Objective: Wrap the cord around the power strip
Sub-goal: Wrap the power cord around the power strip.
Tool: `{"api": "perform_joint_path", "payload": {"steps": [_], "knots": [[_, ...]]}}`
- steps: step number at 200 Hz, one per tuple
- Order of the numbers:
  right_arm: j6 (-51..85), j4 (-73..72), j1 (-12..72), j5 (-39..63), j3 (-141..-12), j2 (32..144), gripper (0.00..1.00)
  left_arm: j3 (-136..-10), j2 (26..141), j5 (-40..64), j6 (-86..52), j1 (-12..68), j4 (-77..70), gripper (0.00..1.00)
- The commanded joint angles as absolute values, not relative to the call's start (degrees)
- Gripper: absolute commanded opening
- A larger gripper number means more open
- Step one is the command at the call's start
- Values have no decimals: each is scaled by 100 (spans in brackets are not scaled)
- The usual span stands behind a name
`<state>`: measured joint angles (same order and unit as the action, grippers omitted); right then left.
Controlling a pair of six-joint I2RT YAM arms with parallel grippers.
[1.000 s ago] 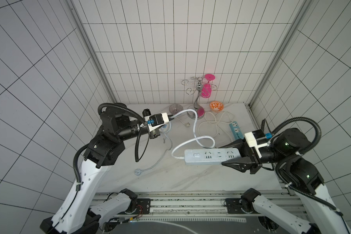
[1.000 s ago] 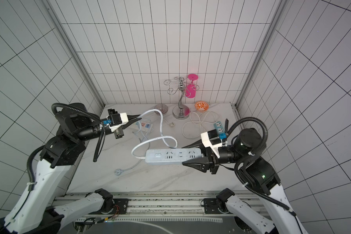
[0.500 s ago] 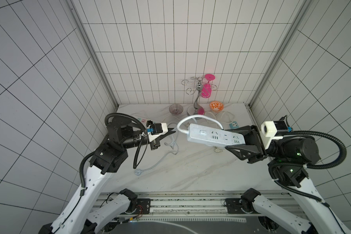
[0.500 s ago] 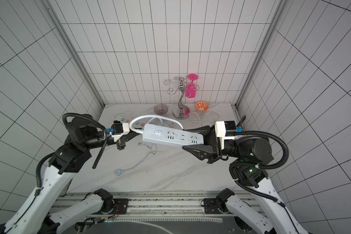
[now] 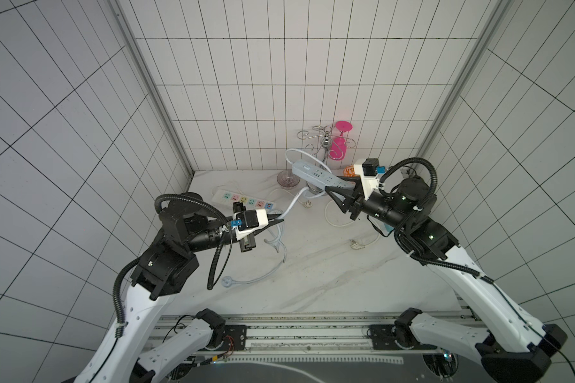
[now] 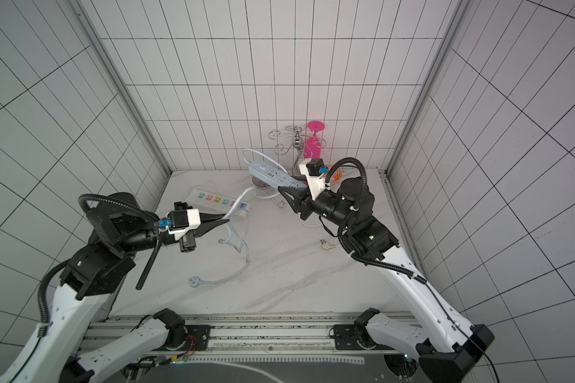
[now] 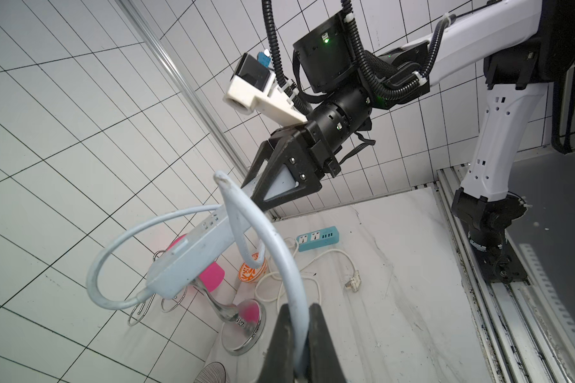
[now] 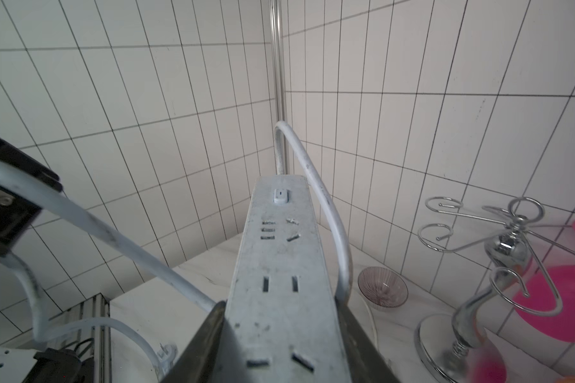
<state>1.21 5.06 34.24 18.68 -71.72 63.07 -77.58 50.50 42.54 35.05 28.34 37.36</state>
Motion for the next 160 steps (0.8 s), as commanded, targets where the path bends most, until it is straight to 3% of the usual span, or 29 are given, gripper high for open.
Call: {"api": "perform_joint_path", "payload": {"steps": [1,42,74,160], "knots": [[-595,1007,3458,963,-8068,6315,0,-8100,4883,4194,3769,2865,3823,0],[-1090,1529,3456,1420,-7972,6594,0,-8449,4998,3709,4157,2882,3885,0],[-1187,1909,3459,2698,-7689,6388,0,-8694,5260,3007,4676,3073,4069,0],[-1257,3282,3457,5865,-7858,5743,0,-9110,5611,2643,5029,3373,4292,0]]}}
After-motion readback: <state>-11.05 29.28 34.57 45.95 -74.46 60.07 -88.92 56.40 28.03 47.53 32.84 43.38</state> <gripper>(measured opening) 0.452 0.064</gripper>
